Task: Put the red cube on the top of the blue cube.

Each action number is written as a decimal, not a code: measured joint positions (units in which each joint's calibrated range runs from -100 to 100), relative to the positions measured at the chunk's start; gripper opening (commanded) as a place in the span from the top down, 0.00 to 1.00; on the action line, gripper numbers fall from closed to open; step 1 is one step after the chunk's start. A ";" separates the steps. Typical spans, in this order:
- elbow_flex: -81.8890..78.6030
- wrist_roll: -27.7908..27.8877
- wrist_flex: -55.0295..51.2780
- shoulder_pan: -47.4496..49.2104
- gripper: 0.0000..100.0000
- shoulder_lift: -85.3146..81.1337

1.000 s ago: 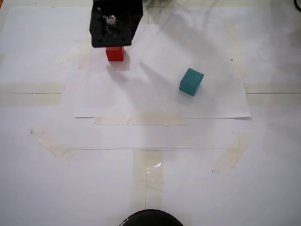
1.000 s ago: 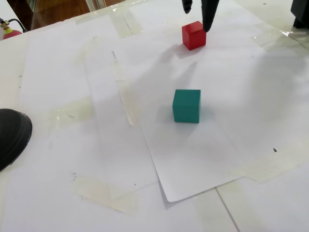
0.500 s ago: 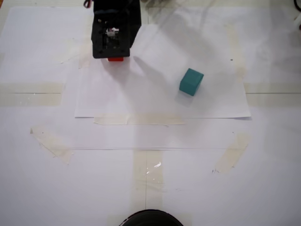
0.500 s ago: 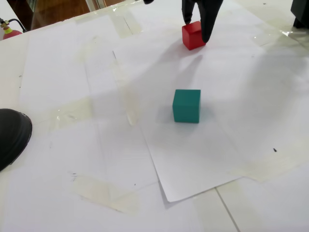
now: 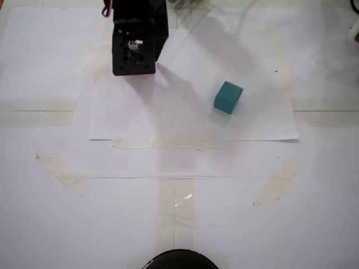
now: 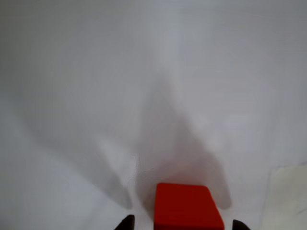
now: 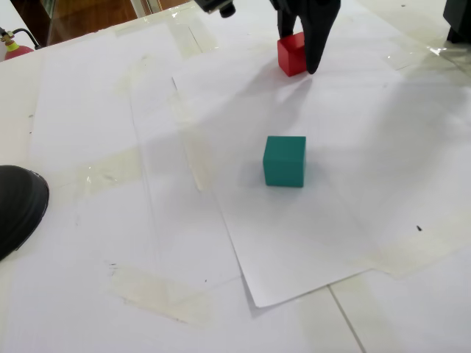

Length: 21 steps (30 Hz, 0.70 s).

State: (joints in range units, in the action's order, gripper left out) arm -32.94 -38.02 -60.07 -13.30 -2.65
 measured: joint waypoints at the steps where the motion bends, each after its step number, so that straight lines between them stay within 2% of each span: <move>1: -0.36 0.00 0.24 0.00 0.72 0.00; 9: -1.27 0.00 2.36 0.00 0.75 0.00; 17: -1.54 0.54 3.82 -0.07 0.85 0.35; 21: -1.72 0.73 4.07 -0.58 0.85 0.35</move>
State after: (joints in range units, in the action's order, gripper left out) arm -34.66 -37.29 -56.00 -13.89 -2.30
